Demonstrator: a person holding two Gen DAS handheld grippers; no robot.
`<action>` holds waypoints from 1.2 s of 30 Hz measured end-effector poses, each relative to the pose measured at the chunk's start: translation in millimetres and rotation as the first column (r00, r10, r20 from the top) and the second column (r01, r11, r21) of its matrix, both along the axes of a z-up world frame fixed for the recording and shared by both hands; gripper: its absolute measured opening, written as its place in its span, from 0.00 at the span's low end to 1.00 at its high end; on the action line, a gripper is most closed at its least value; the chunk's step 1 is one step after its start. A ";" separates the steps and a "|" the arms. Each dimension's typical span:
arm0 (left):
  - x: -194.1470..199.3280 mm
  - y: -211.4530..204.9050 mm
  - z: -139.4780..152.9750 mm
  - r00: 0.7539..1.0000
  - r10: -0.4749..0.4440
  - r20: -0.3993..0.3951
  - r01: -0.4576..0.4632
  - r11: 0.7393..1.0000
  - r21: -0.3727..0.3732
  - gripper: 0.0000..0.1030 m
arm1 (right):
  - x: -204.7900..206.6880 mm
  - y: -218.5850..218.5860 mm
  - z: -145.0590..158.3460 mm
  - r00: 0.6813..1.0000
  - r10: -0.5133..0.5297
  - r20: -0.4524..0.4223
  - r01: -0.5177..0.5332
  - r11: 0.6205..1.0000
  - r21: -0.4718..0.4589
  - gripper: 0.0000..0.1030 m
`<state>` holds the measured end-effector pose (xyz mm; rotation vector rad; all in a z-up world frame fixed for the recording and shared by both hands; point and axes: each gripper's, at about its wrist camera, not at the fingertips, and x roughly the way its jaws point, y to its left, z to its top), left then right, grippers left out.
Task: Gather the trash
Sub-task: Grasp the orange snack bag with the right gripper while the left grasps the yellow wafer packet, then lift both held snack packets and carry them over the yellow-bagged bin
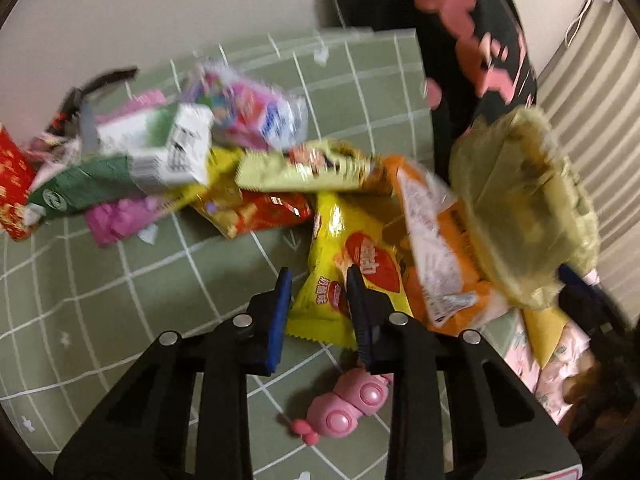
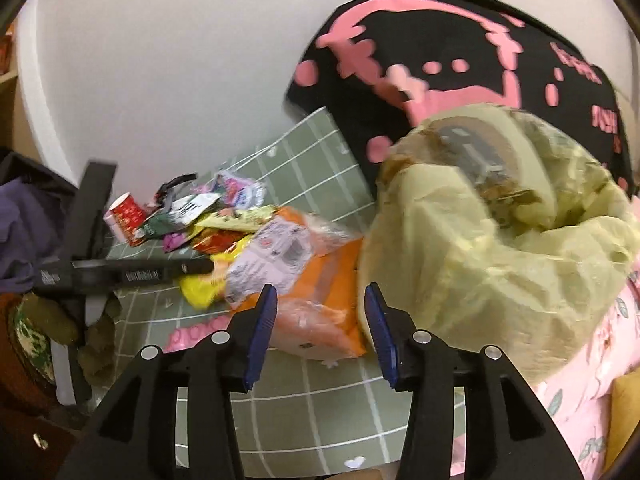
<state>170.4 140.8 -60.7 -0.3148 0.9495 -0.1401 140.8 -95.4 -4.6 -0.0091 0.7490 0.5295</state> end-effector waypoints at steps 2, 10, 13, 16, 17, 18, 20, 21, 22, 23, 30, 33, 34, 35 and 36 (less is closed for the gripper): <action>-6.3 9.5 11.8 0.999 0.019 0.035 -0.019 1.000 -0.005 0.26 | 0.8 13.4 -3.2 0.999 0.041 0.001 -0.041 0.999 -0.022 0.42; -20.5 53.0 30.5 0.991 0.100 0.086 -0.105 0.993 0.048 0.26 | 20.9 59.8 -35.2 0.982 0.188 -0.016 -0.188 0.971 -0.148 0.42; -25.0 75.8 28.8 0.986 0.152 0.074 -0.153 0.988 0.006 0.26 | 22.1 68.0 -46.5 0.975 0.220 -0.022 -0.221 0.958 -0.182 0.42; -28.3 87.0 27.2 0.981 0.185 0.067 -0.185 0.983 -0.002 0.26 | 20.8 70.0 -55.0 0.967 0.254 -0.032 -0.255 0.944 -0.211 0.43; -28.0 87.3 26.5 0.981 0.184 0.065 -0.185 0.983 0.003 0.26 | 18.5 70.2 -57.3 0.965 0.260 -0.034 -0.261 0.939 -0.222 0.43; -28.8 87.4 26.1 0.981 0.181 0.067 -0.182 0.983 0.008 0.26 | 17.7 69.5 -58.9 0.962 0.269 -0.037 -0.270 0.935 -0.230 0.43; -28.6 85.2 25.9 0.983 0.170 0.070 -0.172 0.985 0.017 0.26 | 15.5 68.5 -58.4 0.956 0.290 -0.049 -0.293 0.927 -0.234 0.43; -28.4 83.5 25.9 0.984 0.165 0.070 -0.168 0.986 0.026 0.26 | 13.1 67.5 -56.0 0.954 0.295 -0.049 -0.298 0.924 -0.240 0.43; -28.2 81.6 25.9 0.984 0.163 0.071 -0.166 0.986 0.033 0.26 | 10.4 65.3 -51.4 0.955 0.295 -0.042 -0.297 0.925 -0.237 0.43; -29.1 80.1 26.1 0.985 0.159 0.073 -0.162 0.986 0.037 0.26 | 7.4 61.0 -44.0 0.956 0.291 -0.030 -0.290 0.933 -0.211 0.43; -32.4 70.4 17.2 0.989 0.135 0.066 -0.138 0.990 0.037 0.26 | 2.1 22.1 -24.9 0.998 0.056 0.013 -0.055 0.993 -0.104 0.44; -32.7 68.0 16.2 0.990 0.130 0.062 -0.132 0.991 0.033 0.26 | 7.4 1.9 -30.5 0.994 -0.102 -0.039 0.101 0.994 -0.029 0.44; -32.7 67.3 16.4 0.990 0.129 0.062 -0.131 0.991 0.031 0.26 | 10.4 -1.3 -33.2 0.989 -0.139 -0.059 0.138 0.990 -0.020 0.44; -32.6 66.5 16.7 0.990 0.127 0.062 -0.130 0.991 0.031 0.26 | 12.5 -2.0 -35.5 0.985 -0.156 -0.072 0.155 0.988 -0.020 0.44; -32.7 65.7 17.1 0.990 0.125 0.064 -0.127 0.991 0.032 0.26 | 15.3 -3.8 -39.4 0.982 -0.166 -0.089 0.165 0.986 -0.021 0.44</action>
